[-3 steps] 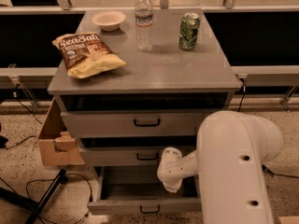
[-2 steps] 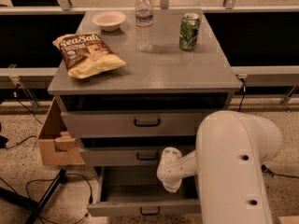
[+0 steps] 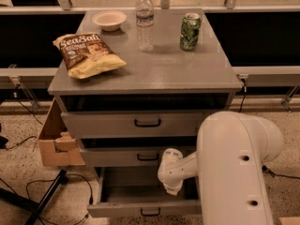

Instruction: Open bottom drawer

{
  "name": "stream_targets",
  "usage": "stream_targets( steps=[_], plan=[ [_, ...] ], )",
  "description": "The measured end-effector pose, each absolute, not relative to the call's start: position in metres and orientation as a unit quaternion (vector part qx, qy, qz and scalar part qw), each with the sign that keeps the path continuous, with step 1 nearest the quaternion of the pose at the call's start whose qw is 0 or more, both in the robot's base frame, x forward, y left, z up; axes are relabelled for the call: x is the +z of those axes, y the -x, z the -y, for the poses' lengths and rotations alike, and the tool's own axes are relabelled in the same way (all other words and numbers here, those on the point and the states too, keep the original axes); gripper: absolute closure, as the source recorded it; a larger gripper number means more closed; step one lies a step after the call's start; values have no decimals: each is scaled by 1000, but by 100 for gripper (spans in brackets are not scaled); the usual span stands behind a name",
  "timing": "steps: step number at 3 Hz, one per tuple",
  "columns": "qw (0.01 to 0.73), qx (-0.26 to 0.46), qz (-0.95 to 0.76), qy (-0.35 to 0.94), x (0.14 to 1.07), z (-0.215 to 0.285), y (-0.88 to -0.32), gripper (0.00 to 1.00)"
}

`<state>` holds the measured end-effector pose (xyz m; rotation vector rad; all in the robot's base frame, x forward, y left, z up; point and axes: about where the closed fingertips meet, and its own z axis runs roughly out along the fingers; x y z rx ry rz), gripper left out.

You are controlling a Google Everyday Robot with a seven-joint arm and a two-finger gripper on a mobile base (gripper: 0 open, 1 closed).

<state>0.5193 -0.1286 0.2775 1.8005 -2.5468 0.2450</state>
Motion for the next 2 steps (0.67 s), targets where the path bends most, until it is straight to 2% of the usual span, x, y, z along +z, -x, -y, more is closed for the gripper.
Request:
stream_targets(
  steps=[1, 2],
  plan=[
    [29, 55, 810, -583, 272, 132, -509, 5],
    [40, 35, 797, -601, 270, 126, -498, 0]
  ],
)
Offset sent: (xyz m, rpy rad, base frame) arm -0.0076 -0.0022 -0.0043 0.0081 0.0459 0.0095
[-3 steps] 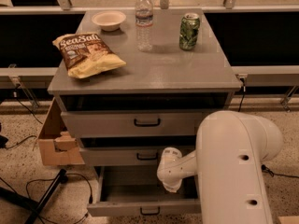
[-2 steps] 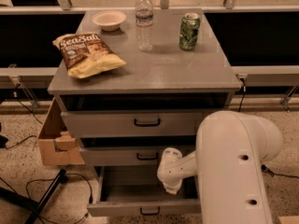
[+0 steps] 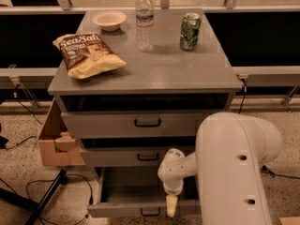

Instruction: Open bottom drawer

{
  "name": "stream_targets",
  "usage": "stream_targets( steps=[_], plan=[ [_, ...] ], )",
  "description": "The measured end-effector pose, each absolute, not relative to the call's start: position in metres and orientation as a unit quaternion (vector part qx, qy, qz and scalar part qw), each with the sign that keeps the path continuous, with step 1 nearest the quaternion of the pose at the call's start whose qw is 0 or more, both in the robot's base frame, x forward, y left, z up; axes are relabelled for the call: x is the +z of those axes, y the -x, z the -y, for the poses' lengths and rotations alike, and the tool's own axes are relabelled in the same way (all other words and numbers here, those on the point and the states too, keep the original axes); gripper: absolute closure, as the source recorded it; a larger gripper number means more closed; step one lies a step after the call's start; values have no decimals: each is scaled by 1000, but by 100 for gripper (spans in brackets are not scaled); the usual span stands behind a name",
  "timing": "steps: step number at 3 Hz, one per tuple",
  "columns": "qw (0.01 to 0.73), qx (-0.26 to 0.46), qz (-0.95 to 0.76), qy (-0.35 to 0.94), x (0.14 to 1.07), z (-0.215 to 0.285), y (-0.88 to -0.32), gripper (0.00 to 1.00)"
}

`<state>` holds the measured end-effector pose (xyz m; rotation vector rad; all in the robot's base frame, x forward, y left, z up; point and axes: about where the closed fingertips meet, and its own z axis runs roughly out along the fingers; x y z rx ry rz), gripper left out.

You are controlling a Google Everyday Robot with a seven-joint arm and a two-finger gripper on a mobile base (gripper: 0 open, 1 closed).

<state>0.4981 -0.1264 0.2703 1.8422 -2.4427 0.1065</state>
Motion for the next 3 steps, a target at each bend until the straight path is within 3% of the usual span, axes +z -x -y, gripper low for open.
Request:
stream_targets(
  steps=[2, 3],
  plan=[
    [41, 21, 796, -604, 260, 127, -492, 0],
    [17, -17, 785, -619, 243, 131, -456, 0]
  ],
)
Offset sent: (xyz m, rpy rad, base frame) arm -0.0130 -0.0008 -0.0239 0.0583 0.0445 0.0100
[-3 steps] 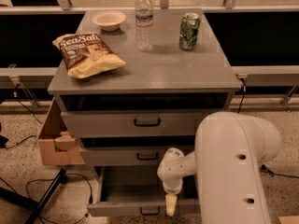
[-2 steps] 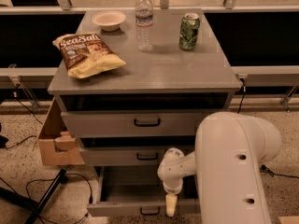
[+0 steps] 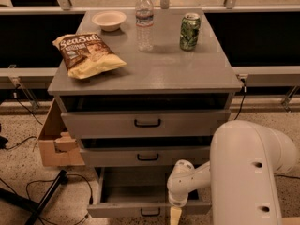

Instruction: Open bottom drawer

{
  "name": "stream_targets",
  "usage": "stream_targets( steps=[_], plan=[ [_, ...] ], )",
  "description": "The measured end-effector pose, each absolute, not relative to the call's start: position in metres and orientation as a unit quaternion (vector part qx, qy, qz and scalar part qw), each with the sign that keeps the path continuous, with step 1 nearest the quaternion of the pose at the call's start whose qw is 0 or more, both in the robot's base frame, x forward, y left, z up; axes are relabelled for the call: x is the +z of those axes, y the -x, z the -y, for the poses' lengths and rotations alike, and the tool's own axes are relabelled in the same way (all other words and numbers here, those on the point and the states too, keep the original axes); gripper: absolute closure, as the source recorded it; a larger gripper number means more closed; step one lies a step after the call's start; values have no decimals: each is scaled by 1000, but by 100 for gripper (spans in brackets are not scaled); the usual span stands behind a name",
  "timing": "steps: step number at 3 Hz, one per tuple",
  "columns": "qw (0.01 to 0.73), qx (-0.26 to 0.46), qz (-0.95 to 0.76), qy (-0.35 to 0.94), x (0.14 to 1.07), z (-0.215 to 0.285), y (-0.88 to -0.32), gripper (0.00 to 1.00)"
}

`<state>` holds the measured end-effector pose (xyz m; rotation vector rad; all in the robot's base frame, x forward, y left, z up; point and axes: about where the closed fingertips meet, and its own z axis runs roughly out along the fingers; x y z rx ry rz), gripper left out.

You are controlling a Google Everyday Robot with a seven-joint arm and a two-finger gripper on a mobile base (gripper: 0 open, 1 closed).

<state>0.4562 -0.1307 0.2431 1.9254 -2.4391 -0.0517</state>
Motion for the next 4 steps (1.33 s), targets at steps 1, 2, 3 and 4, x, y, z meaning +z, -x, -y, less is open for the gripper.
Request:
stream_targets(
  steps=[1, 2, 3, 4],
  plan=[
    [17, -17, 785, -619, 243, 131, -456, 0],
    [11, -30, 778, -627, 224, 136, -454, 0],
    [-38, -73, 776, -625, 166, 166, -450, 0],
    [-27, -72, 772, -630, 165, 164, -448, 0]
  ],
)
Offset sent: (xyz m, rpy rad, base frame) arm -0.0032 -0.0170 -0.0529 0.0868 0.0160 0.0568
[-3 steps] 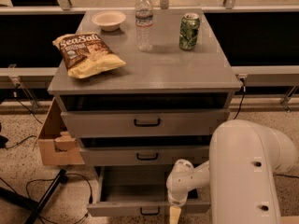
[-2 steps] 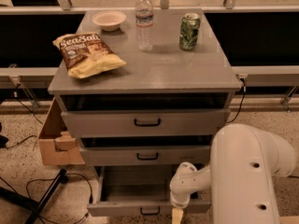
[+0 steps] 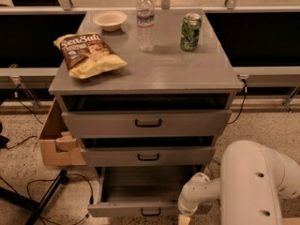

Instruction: Open bottom drawer

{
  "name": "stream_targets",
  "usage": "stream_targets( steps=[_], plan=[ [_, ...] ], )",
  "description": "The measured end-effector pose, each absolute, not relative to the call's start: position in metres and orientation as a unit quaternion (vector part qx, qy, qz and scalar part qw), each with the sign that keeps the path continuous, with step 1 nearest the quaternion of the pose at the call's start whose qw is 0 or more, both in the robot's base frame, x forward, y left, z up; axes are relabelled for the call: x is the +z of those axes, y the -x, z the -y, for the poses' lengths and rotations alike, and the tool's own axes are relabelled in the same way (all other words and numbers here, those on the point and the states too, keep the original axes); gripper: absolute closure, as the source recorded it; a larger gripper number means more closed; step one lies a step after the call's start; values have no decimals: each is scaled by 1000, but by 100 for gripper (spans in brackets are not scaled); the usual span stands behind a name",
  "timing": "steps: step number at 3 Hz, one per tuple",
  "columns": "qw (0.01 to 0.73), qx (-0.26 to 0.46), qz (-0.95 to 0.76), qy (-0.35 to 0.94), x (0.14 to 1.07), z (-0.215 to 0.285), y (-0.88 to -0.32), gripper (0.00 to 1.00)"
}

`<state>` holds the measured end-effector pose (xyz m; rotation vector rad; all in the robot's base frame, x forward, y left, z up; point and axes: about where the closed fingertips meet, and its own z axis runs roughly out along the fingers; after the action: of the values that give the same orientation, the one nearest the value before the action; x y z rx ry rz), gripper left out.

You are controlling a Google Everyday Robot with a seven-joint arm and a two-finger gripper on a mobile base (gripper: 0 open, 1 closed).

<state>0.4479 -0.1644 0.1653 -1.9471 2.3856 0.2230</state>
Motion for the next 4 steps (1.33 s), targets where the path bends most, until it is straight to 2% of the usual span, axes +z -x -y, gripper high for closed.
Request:
stream_targets(
  steps=[1, 2, 3, 4],
  plan=[
    [-21, 90, -785, 612, 169, 160, -424, 18],
    [-94, 111, -798, 585, 191, 156, -383, 41],
    [-118, 119, -800, 576, 198, 155, -365, 66],
    [-119, 120, -800, 576, 197, 155, -363, 62]
  ],
)
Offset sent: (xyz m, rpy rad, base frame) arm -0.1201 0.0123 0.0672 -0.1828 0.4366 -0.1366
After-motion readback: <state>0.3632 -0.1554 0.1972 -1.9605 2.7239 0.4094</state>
